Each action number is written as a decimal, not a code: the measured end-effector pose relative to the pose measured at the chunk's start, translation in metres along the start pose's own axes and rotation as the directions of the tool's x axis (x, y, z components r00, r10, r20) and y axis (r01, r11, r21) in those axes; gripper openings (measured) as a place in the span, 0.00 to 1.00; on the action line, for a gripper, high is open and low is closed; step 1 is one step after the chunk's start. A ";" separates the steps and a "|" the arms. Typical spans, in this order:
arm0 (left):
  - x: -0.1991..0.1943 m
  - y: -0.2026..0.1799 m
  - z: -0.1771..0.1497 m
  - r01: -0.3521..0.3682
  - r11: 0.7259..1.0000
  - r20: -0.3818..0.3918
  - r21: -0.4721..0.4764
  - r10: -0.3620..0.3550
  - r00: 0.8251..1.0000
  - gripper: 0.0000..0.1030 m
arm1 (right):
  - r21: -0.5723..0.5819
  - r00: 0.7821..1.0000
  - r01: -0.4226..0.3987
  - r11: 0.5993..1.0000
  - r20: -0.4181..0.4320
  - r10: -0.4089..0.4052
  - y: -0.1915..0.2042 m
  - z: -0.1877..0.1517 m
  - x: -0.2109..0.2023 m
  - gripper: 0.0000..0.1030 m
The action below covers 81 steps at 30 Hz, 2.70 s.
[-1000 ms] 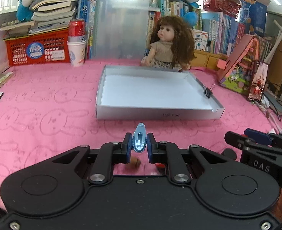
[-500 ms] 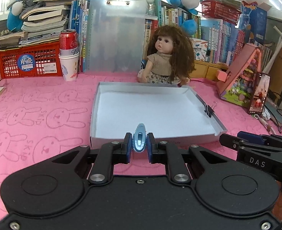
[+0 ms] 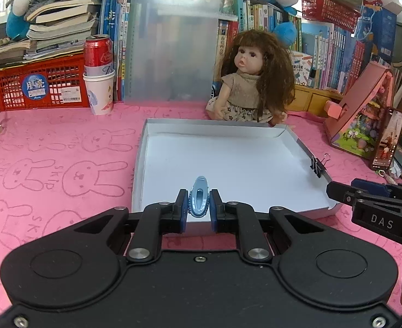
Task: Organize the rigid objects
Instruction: 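Carry the blue clip in the left tool while the right tool carries the crayon over the tray, then open the right tool to drop the crayon while the left tool releases the blue clip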
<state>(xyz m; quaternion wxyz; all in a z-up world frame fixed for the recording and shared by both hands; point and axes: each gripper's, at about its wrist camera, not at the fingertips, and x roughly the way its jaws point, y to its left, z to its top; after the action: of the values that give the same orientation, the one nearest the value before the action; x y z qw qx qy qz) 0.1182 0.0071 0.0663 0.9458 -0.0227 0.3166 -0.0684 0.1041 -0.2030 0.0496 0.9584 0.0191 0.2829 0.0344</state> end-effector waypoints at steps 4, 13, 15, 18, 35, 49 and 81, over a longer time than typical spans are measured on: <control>0.012 -0.002 0.001 -0.002 1.000 -0.013 0.005 0.002 1.000 0.15 | -0.011 1.000 0.008 1.000 -0.011 -0.009 0.001 0.002 0.010 0.48; 0.042 -0.003 0.012 0.003 1.000 -0.045 -0.015 -0.004 0.999 0.15 | -0.026 1.000 0.010 1.000 -0.028 -0.011 0.001 0.013 0.033 0.48; 0.049 -0.001 0.016 0.013 1.000 -0.060 -0.026 -0.015 0.998 0.15 | -0.029 0.999 -0.001 1.000 -0.038 0.000 -0.001 0.017 0.040 0.48; 0.060 0.000 0.023 0.031 0.999 -0.076 -0.031 -0.033 0.997 0.15 | -0.029 0.998 -0.018 0.999 -0.059 0.016 -0.003 0.024 0.052 0.48; 0.136 0.004 0.050 -0.024 0.998 -0.164 -0.054 0.015 0.986 0.15 | 0.066 0.982 -0.074 0.995 -0.170 0.084 -0.018 0.049 0.125 0.48; 0.175 0.008 0.065 -0.064 0.997 -0.222 -0.046 0.052 0.974 0.15 | 0.044 0.967 -0.070 0.997 -0.244 0.079 -0.012 0.059 0.162 0.49; 0.152 0.005 0.082 -0.071 0.997 -0.171 -0.016 0.068 0.983 0.78 | 0.044 0.968 -0.102 0.994 -0.224 0.109 -0.012 0.072 0.151 0.84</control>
<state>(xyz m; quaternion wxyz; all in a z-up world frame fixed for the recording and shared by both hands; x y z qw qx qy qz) 0.2881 -0.0101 0.0408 0.9169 -0.0161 0.3975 -0.0336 0.2701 -0.2046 0.0275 0.9163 0.0453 0.3892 0.0827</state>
